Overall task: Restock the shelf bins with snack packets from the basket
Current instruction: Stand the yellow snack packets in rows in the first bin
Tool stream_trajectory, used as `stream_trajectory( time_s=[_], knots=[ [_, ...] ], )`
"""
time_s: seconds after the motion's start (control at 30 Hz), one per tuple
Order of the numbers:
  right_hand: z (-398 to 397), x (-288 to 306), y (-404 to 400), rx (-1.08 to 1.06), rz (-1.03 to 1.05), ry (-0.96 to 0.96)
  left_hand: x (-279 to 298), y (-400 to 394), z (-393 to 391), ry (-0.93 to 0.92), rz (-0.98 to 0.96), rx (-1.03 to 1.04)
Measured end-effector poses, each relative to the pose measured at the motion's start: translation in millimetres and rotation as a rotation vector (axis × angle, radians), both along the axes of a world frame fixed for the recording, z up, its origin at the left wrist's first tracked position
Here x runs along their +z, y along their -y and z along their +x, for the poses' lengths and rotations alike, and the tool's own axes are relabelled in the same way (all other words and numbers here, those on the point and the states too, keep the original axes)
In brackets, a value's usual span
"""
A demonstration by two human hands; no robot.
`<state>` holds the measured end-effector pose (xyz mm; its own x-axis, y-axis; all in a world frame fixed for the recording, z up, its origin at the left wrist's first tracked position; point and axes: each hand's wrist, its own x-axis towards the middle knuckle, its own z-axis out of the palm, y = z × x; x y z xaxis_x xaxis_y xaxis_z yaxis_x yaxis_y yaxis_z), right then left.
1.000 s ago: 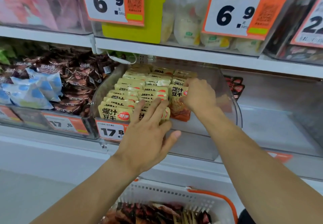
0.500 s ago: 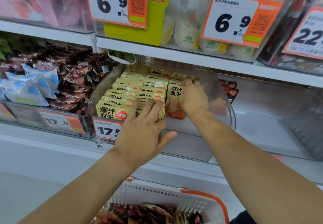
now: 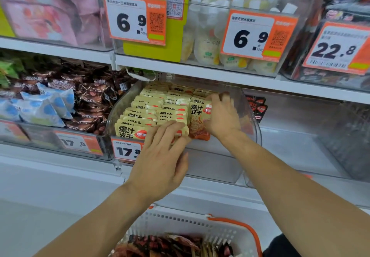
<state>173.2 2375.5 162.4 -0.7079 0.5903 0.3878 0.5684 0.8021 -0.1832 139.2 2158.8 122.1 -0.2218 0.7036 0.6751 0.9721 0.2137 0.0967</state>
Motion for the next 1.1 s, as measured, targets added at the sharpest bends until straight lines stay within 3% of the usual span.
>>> stream_trajectory(
  time_s=[0.13, 0.2, 0.27, 0.43, 0.67, 0.83, 1.0, 1.1],
  knots=[
    [33.5, 9.4, 33.6, 0.207, 0.047, -0.329, -10.1, 22.6, 5.0, 0.16, 0.081, -0.044],
    [51.4, 2.3, 63.5, 0.391, -0.012, -0.474, -25.0, 39.9, 2.8, 0.269, -0.005, -0.028],
    [63.9, -16.1, 97.1, 0.531, -0.151, -0.484, -48.5, 60.9, -0.2, 0.374, -0.166, 0.015],
    [69.9, -88.3, 166.9, 0.68, -0.373, -0.134, -96.8, 119.4, 3.2, 0.541, -0.763, 0.191],
    [87.1, -205.9, 239.7, 0.475, -0.745, 0.348, -165.2, 180.7, 26.5, 0.828, -1.136, 0.417],
    [101.0, -253.3, 259.8, 0.351, -0.942, 0.5, -199.1, 189.2, 55.3, 0.824, -1.172, 0.581],
    [100.2, -266.5, 253.0, 0.295, -1.006, 0.529, -219.5, 185.1, 61.3, 1.001, -0.958, 0.73],
    [95.5, -267.5, 246.4, 0.394, -0.989, 0.722, -218.9, 182.1, 62.0, 1.11, -0.857, 0.797]
  ],
)
